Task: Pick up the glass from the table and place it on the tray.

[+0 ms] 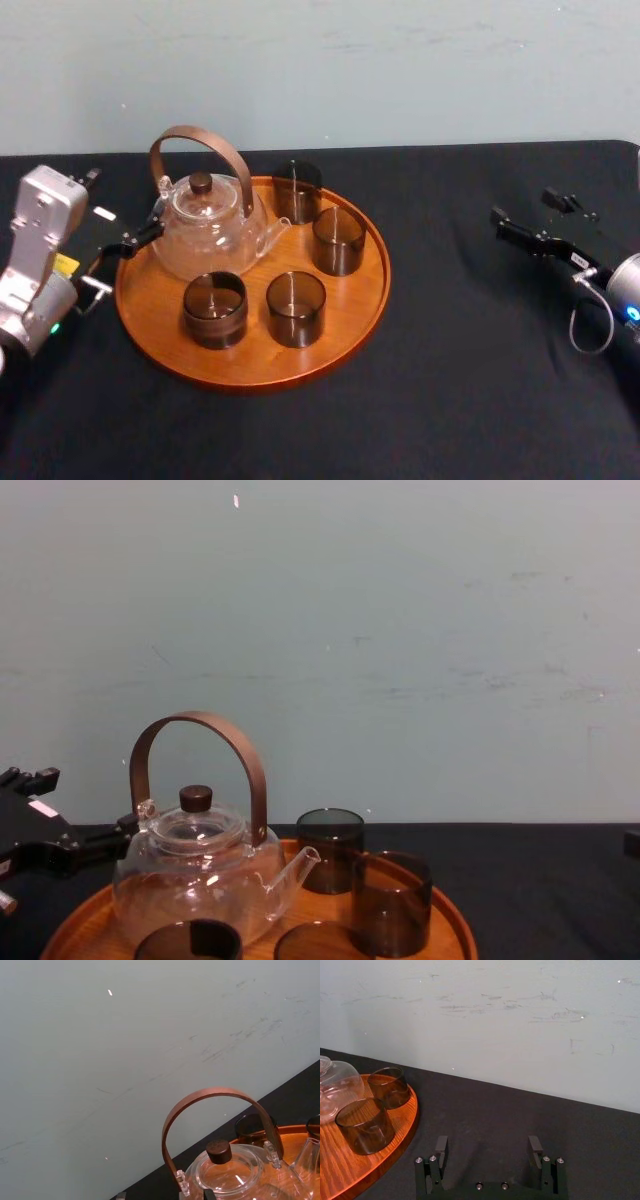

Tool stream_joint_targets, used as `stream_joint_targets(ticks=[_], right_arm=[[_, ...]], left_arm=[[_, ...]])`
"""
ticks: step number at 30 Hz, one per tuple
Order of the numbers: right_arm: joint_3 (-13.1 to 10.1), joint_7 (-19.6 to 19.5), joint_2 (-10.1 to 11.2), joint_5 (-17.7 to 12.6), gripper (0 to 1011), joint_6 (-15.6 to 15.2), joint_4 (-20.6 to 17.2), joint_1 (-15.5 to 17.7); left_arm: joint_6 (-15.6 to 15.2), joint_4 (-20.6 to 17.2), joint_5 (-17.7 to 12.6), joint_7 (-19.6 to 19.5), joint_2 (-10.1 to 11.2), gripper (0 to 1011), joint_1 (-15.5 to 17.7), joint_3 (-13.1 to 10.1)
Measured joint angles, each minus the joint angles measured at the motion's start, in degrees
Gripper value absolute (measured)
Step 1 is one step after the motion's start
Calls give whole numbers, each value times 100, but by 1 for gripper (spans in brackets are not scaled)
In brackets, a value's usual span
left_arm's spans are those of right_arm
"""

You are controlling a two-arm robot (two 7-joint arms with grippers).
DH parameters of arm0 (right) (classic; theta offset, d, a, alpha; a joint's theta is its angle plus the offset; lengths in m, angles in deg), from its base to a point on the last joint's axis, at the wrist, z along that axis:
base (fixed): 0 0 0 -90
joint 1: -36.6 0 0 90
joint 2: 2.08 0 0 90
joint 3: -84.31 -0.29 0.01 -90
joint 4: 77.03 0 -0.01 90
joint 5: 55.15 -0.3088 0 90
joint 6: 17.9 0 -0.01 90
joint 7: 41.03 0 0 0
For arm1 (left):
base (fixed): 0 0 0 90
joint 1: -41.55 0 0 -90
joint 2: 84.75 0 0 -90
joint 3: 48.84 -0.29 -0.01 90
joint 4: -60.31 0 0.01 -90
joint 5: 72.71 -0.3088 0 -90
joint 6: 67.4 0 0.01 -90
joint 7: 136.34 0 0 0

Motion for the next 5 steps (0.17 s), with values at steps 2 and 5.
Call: stream_joint_targets(ticks=[2,5], right_arm=[[0,1,0,-1,1002,0,-1,0],[0,3,1,-2,1002,0,-2,0]], left_arm=[[0,0,0,0,0,1001,0,0],[0,0,0,0,0,1001,-1,0]])
